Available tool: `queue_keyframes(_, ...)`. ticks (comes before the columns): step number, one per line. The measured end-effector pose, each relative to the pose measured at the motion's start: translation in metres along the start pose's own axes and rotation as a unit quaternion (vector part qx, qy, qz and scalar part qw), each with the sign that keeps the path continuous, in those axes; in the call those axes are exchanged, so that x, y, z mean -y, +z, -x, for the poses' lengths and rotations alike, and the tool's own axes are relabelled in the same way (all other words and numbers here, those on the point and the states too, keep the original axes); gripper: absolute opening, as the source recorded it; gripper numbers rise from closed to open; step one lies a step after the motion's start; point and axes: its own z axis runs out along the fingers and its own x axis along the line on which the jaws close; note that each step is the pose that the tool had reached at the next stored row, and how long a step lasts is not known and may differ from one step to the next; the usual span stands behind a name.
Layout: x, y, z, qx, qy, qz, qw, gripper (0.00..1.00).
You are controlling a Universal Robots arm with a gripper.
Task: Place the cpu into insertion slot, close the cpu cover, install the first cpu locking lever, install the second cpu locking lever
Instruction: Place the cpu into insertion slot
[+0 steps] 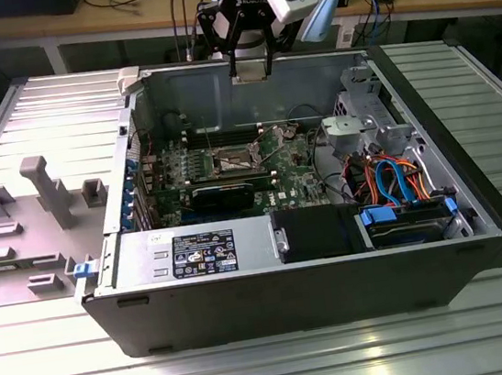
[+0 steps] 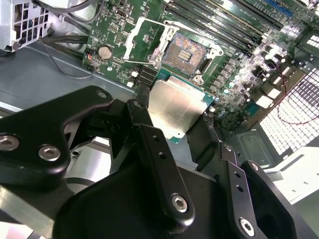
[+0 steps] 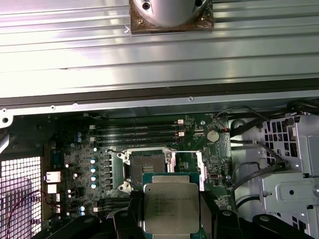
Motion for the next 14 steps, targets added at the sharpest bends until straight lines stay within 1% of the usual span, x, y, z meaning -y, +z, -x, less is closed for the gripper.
queue_keyframes(11,0.0000,0.0001,0.0000,0.0001,0.001,0.0000,1.00000,0.54)
queue_keyframes(12,0.0001,0.0001,-0.0002,0.0001,0.001,0.0001,1.00000,0.54)
queue_keyframes(14,0.0001,0.0002,-0.0007,0.0009,0.010,0.0003,0.99995,0.54)
